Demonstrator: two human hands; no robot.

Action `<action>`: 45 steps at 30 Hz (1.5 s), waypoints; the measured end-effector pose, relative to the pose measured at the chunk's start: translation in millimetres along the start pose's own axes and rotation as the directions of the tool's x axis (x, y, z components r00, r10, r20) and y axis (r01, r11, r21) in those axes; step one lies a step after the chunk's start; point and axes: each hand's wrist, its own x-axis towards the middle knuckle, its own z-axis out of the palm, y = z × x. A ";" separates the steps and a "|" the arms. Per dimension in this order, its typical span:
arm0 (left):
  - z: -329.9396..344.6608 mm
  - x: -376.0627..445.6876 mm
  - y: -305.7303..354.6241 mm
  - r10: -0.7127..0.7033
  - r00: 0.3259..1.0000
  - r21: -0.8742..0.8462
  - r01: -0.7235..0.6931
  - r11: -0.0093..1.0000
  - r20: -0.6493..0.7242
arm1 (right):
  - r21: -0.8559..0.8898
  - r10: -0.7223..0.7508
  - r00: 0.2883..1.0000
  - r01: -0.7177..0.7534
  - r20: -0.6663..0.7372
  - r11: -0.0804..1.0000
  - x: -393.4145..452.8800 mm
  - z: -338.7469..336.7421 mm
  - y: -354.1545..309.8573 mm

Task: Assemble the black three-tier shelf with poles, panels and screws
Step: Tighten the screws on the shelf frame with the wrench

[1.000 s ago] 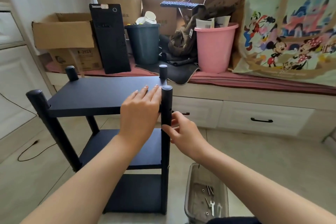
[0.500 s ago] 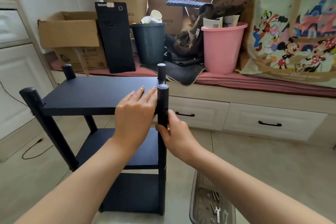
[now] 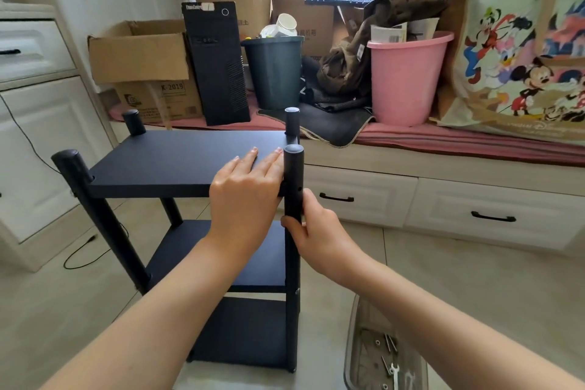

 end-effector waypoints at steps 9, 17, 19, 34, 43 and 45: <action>-3.6 3.4 2.2 0.011 1.000 0.014 -0.012 1.000 0.015 | -0.001 -0.031 1.000 0.031 -0.002 1.000 -0.1 -1.6 3.2; 1.3 -1.4 0.3 0.042 0.999 0.019 -0.042 0.999 -0.002 | 0.052 -0.021 1.000 0.021 0.007 0.998 -1.3 -2.6 1.5; 1.4 -2.4 -0.8 0.049 0.999 0.021 -0.049 0.999 -0.003 | 0.057 -0.020 1.000 0.019 0.003 0.998 -1.3 -2.2 1.1; 3.2 -1.4 -0.3 0.030 0.999 -0.022 -0.031 0.999 -0.024 | 0.141 0.023 1.000 -0.025 0.014 0.990 -1.6 -9.6 3.1; 4.6 -5.4 -0.7 0.024 1.000 -0.042 -0.024 0.999 0.005 | 0.111 0.104 0.993 -0.110 0.055 0.988 -16.7 -24.2 36.2; 4.1 -5.1 0.4 0.020 1.000 -0.050 -0.020 0.999 -0.003 | 0.031 0.180 0.983 -0.182 0.040 0.983 -20.1 -33.2 58.5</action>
